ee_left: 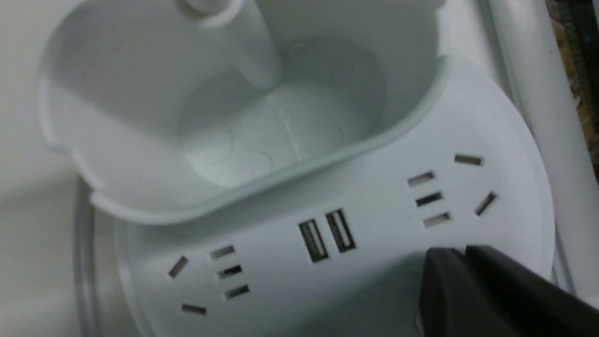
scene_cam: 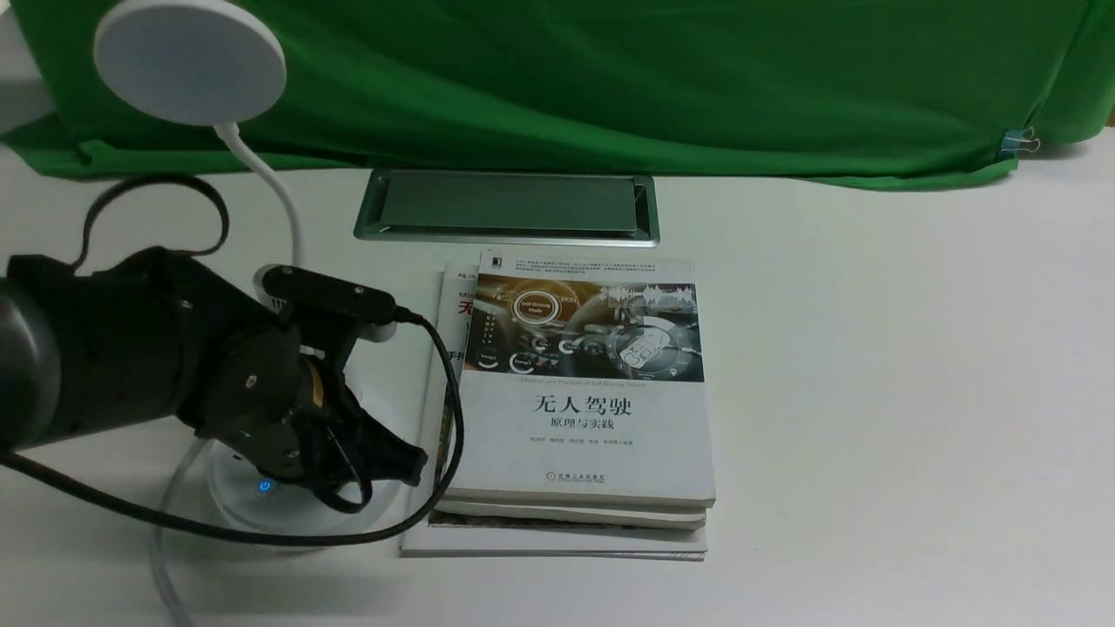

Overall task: Turn off the desk lamp on the white desktop by hand.
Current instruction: 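Press the power button on the round power strip under the lamp with the left gripper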

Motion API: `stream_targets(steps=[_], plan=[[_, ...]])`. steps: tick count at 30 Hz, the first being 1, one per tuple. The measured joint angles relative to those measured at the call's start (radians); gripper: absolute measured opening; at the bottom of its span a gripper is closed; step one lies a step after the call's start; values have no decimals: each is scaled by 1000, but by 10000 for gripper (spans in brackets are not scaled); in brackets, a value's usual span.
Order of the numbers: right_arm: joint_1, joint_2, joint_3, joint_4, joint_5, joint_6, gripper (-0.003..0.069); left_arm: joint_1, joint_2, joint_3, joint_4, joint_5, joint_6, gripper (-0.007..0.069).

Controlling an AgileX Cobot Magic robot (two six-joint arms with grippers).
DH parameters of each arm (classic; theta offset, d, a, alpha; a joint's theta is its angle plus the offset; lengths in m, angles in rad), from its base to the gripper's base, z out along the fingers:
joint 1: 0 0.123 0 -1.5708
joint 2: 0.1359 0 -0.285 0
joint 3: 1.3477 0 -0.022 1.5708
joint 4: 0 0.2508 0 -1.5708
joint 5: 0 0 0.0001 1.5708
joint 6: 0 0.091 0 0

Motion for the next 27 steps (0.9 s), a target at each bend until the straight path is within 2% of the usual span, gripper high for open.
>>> stream_targets(steps=[13,20,27], plan=[[0,0,0,0,0,0,36,26,-107,1,-28,27,-7,19],[0,0,0,0,0,0,36,27,-53,86,-89,-78,0,19],[0,0,0,0,0,0,36,27,-118,53,-80,-33,18,19]])
